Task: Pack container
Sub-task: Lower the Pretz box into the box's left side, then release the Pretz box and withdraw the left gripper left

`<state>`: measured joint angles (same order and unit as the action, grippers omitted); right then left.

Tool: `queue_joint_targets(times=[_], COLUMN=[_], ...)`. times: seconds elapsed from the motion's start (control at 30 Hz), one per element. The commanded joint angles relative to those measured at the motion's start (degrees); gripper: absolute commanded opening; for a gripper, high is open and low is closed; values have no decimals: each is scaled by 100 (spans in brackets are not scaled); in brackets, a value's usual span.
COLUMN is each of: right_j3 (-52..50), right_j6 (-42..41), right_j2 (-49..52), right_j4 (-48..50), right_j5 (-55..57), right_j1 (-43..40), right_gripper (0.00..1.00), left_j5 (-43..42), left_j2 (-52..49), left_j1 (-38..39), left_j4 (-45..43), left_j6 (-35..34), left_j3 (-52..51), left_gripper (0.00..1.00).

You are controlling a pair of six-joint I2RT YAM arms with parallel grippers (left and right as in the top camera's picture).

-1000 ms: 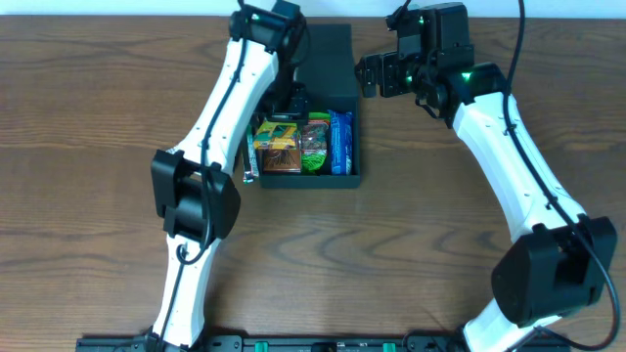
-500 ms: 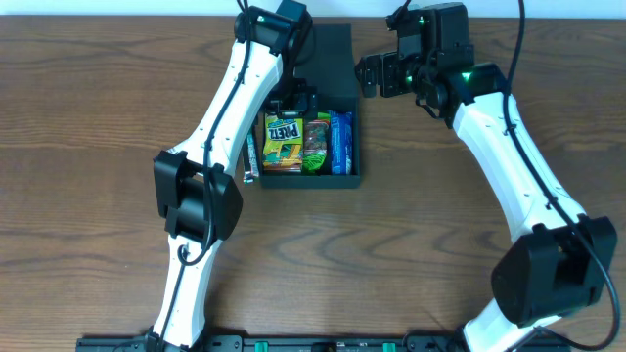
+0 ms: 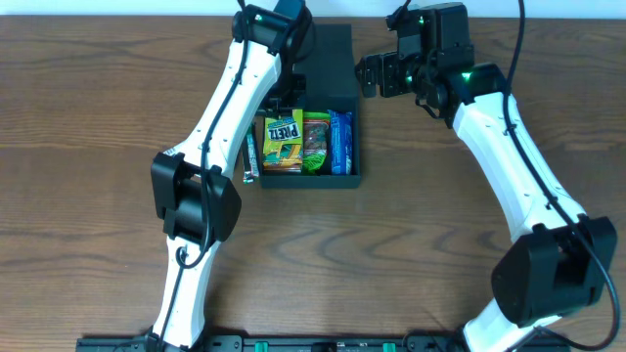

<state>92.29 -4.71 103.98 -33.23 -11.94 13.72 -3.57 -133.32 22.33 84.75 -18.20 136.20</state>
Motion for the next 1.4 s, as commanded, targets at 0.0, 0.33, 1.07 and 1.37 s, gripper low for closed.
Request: queue_joint_targets(times=[0.0,0.33,1.07,1.37], right_j3=[50,50,50,50], right_j6=[52,52,52,52], right_j2=[-48,-48,-48,-48], right_j4=[0,0,0,0], right_j5=[11,11,11,11], right_j1=[-28,-28,-28,-28], right_gripper=[99,99,99,99], left_j5=[103,101,50,-52], left_j2=[162,142,142,142], left_j1=[70,87,79,76], left_j4=[111,44,-291,-487], left_j6=[0,-2,-2,22], left_j3=[140,-581,-1228,-1360], left_gripper=[6,6,6,6])
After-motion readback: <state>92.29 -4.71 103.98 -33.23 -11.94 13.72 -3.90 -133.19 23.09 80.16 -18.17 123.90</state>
